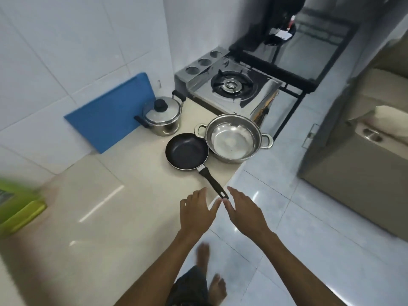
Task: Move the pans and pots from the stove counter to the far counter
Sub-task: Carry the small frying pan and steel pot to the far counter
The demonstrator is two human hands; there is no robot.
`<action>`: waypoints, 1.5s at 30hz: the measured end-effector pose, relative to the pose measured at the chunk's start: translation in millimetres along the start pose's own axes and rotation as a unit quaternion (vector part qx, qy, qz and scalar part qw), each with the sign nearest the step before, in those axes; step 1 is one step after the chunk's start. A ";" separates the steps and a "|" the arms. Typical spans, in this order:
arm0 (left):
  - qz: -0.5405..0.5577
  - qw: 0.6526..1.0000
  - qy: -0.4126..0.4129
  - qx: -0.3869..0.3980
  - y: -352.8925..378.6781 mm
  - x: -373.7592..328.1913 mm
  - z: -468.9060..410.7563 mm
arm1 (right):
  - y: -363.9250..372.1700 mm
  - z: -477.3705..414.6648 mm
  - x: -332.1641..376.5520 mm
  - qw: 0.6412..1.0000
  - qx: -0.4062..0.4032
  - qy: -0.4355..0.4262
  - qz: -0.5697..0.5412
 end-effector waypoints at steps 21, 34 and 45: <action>0.263 0.894 -0.363 0.013 96.8 24.7 -148.9 | -100.1 -332.2 -90.2 0.995 -0.053 0.030 0.083; 0.473 0.675 -0.540 -0.170 135.0 -20.1 -144.5 | -83.5 -412.7 -129.4 0.959 0.271 0.085 -0.023; 0.378 0.733 -0.517 -0.227 110.7 -20.6 -111.5 | -68.9 -402.9 -141.7 0.912 0.308 0.159 -0.219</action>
Point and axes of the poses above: each hand's wrist, its own z-axis away from the middle knuckle, its own y-axis out of the palm, x = y × z, the point moved 6 cm from there along -z, towards the middle knuckle, and after that the axes turned 14 degrees about y, right-handed, at the moved point
